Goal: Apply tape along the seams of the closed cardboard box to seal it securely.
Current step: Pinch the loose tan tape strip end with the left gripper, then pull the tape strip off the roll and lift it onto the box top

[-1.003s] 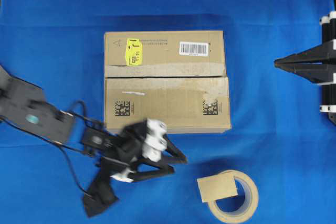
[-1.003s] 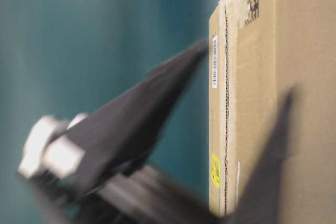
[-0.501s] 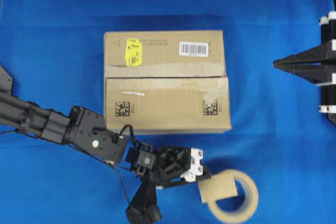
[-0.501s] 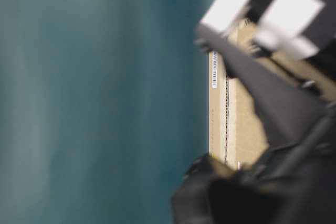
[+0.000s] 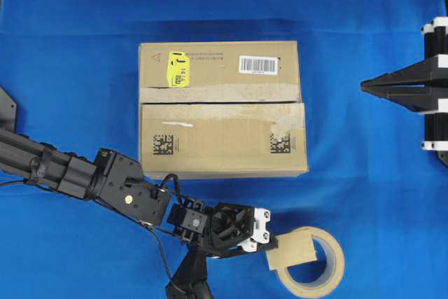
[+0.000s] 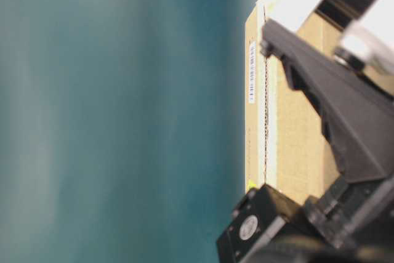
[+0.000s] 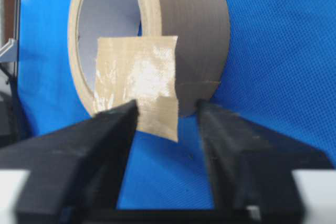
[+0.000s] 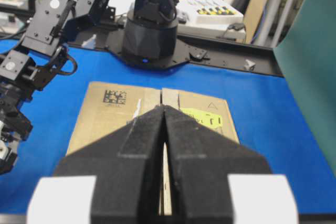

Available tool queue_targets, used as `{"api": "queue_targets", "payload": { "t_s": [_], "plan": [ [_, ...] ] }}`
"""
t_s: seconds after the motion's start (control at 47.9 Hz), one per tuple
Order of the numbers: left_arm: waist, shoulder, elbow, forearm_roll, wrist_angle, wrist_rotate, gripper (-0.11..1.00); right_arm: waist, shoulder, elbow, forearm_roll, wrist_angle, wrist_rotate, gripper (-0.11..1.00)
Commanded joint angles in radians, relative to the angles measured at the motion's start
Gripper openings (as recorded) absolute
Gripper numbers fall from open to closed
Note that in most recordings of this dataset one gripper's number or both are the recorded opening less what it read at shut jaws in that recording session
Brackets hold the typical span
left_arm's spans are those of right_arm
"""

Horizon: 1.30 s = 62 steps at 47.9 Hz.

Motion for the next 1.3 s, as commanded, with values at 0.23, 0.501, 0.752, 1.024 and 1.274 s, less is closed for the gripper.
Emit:
{"api": "queue_targets", "payload": {
  "t_s": [0.23,0.501,0.752,1.024,1.274],
  "plan": [
    [0.011,-0.02,-0.014,-0.009,-0.003,-0.005,0.0,-0.002,0.009,-0.021,-0.002,-0.015,0.0,0.0],
    [0.014,-0.063,0.0,-0.011,0.009,-0.018,0.0,0.005,0.017,-0.02,-0.002,-0.012,0.005,0.0],
    [0.018,-0.204,-0.021,-0.011,0.101,0.006,0.0,0.011,0.021,-0.021,-0.002,-0.015,0.006,0.0],
    [0.048,-0.298,-0.012,-0.011,0.144,0.094,0.0,0.011,0.025,-0.026,0.0,-0.014,0.008,0.0],
    [0.112,-0.387,0.063,-0.011,0.143,0.109,0.0,0.011,0.026,-0.028,0.0,-0.028,0.008,0.0]
  ]
}}
